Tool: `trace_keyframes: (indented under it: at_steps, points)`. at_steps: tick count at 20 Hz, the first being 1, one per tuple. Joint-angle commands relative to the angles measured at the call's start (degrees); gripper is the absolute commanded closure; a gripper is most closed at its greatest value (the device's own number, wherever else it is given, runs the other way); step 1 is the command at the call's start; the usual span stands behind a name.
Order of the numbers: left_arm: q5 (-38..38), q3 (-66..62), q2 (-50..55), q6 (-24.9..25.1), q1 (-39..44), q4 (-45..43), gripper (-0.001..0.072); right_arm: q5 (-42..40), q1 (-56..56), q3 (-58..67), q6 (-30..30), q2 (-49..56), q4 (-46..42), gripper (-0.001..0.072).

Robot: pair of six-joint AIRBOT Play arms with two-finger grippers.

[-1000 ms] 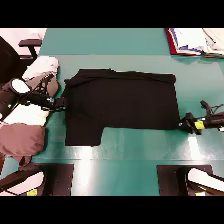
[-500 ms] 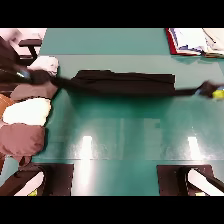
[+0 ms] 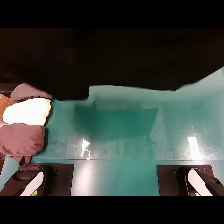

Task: Fold the shirts.

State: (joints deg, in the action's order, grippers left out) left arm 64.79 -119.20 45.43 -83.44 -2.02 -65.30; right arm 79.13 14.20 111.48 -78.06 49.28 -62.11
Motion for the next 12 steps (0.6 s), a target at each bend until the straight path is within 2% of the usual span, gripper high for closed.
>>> trace_keyframes:
  at_steps: [1,5,9,12]
  points:
    - [-1.6,-5.8,0.0,-0.8,0.0,-1.1,0.0686,5.0,0.0,9.4,-2.9,-0.7,-7.1,0.0697]
    - [0.0,4.8,0.4,-2.1,0.0,-1.4,0.0686,12.5,-0.1,9.9,-5.5,4.6,-6.8,0.0698]
    - [8.5,17.9,7.0,-2.1,0.0,-0.6,0.0685,16.6,-2.4,-1.6,-5.6,12.8,-7.4,0.0698]
    - [10.7,25.9,15.8,-1.6,0.0,-0.2,0.0685,17.4,-7.1,-9.6,-6.1,21.5,-11.0,0.0698]
